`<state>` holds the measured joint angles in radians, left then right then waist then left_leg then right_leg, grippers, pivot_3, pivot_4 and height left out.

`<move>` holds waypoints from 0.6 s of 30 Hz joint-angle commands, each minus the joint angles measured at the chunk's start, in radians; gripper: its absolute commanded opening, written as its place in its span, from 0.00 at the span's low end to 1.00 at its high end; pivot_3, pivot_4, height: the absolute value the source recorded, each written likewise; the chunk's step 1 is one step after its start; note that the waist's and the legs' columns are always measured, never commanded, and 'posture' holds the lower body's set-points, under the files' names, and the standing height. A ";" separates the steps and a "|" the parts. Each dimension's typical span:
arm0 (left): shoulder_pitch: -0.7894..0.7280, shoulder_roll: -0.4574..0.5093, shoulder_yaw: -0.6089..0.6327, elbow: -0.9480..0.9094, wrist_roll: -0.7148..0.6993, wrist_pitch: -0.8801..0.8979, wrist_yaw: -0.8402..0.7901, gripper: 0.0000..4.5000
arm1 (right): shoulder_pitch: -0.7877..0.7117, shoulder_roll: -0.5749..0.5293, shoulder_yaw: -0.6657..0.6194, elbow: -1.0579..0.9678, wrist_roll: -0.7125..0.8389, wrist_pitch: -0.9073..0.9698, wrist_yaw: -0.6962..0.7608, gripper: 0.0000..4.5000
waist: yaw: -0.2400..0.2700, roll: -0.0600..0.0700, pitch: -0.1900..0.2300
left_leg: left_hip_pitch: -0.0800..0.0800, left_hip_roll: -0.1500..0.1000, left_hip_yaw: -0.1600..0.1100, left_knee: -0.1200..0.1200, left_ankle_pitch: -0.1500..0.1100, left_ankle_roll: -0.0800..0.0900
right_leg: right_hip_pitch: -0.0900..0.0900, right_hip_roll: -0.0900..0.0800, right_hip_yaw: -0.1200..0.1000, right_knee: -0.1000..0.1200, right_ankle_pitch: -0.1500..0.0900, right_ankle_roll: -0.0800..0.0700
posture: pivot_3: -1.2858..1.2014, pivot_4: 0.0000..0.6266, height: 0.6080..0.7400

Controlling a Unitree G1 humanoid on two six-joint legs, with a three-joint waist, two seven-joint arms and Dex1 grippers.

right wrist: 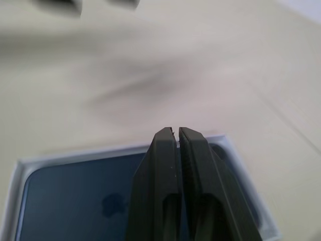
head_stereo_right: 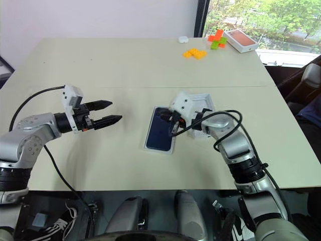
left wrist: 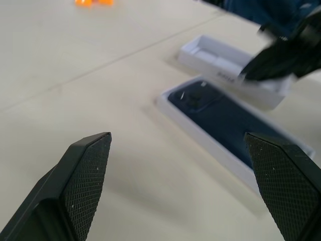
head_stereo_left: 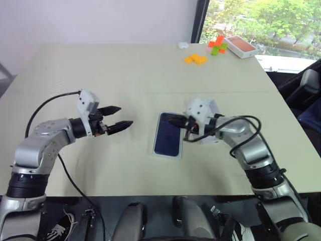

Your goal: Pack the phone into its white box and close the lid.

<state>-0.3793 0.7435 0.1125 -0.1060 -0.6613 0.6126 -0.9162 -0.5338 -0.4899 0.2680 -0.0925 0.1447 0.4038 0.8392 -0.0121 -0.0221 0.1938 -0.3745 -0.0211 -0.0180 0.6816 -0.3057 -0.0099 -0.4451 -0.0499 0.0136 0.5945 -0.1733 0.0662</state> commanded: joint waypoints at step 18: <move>0.045 -0.002 0.058 -0.044 0.018 -0.051 -0.044 1.00 | -0.039 -0.009 -0.067 -0.059 0.008 0.139 0.021 0.01 | -0.001 0.000 0.000 | 0.001 0.001 0.000 0.001 0.000 0.000 | 0.001 0.001 0.000 0.001 0.000 0.001 | 0.52 0.24 1.00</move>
<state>-0.3128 0.7401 0.1397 -0.1431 -0.6413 0.5770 -0.9593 -0.5246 -0.4931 0.2677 -0.0813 0.1032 0.5001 0.8561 -0.0130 -0.0217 0.1940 -0.3734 -0.0200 -0.0185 0.6822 -0.3059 -0.0094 -0.4445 -0.0486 0.0135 0.5956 -0.1731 0.0668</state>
